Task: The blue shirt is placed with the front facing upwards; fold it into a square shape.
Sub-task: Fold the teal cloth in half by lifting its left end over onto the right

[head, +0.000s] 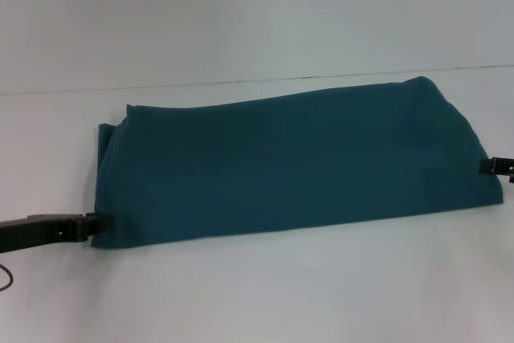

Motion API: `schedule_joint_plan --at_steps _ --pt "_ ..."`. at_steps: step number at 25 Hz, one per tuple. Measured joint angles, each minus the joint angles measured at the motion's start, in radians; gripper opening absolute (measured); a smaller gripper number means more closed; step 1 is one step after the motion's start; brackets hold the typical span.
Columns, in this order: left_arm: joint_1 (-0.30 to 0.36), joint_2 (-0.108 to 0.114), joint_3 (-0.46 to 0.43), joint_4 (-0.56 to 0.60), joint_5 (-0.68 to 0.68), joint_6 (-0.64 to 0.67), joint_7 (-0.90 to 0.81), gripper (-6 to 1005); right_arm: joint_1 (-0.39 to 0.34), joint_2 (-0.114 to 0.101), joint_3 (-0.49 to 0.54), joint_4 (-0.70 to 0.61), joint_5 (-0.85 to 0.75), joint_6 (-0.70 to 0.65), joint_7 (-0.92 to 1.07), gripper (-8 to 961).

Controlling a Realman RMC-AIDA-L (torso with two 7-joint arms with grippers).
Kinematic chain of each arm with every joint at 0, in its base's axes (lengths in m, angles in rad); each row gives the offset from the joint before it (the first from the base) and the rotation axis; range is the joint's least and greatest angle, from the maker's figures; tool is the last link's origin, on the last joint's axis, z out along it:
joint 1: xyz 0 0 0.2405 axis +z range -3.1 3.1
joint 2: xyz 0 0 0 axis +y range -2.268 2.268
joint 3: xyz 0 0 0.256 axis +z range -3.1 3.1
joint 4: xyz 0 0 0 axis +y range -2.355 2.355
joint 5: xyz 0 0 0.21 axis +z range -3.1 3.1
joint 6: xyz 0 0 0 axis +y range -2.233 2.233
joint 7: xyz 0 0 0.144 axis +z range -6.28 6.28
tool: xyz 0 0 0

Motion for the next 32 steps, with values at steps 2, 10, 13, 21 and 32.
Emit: schedule_joint_plan --at_steps 2,10,13,21,32 --pt "-0.001 0.0 0.0 0.0 0.0 0.0 0.0 312 0.0 0.001 0.0 0.005 0.0 0.004 0.0 788" --pt "-0.004 -0.002 0.0 0.0 0.0 0.002 -0.001 49 0.014 0.001 -0.003 0.054 -0.002 0.037 -0.021 788" --pt "-0.005 -0.001 0.0 0.0 0.0 0.002 -0.002 -5 0.014 0.001 -0.003 0.059 -0.002 0.041 -0.022 787" --pt "-0.006 0.0 0.002 0.0 0.001 0.001 -0.003 6 0.01 -0.004 -0.003 0.054 -0.002 0.036 -0.022 787" --pt "-0.003 0.0 0.001 0.0 0.002 -0.003 -0.005 30 0.012 -0.005 -0.006 0.061 -0.002 0.04 -0.022 786"
